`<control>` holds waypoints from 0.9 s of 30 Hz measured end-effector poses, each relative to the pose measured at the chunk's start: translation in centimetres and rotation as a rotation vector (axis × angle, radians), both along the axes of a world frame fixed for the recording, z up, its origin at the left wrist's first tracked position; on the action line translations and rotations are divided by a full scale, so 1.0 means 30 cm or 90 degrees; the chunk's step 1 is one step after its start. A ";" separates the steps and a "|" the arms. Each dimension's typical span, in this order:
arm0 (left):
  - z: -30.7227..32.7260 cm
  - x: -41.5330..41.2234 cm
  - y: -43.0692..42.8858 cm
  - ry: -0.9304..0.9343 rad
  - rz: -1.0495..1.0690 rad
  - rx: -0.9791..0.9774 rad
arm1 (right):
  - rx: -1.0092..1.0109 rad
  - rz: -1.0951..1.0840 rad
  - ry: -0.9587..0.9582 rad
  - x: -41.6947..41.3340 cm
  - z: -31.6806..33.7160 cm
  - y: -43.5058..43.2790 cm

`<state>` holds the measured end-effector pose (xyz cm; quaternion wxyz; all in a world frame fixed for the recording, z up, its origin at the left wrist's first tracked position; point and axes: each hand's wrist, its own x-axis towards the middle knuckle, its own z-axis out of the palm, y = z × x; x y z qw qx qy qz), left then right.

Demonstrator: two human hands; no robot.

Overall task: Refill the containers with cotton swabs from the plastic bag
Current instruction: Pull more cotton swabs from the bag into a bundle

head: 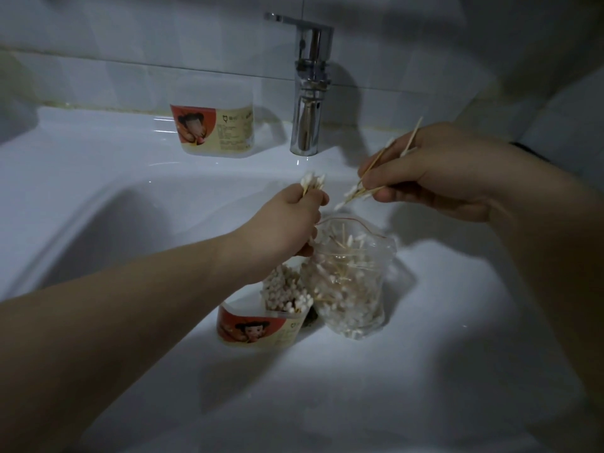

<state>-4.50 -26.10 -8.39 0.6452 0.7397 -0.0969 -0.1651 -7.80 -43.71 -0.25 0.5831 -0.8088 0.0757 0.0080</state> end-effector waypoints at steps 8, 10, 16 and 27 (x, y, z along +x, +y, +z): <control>-0.002 -0.017 0.004 -0.073 -0.109 0.017 | -0.047 0.054 0.022 0.000 -0.054 0.055; -0.002 -0.015 0.006 -0.075 -0.112 0.016 | -0.042 0.042 0.019 0.004 -0.060 0.057; -0.003 -0.010 0.004 -0.038 -0.094 0.003 | 0.031 -0.030 -0.013 0.018 -0.041 0.026; 0.006 -0.018 0.002 -0.027 -0.087 -0.008 | 0.009 -0.007 -0.033 0.019 -0.053 0.042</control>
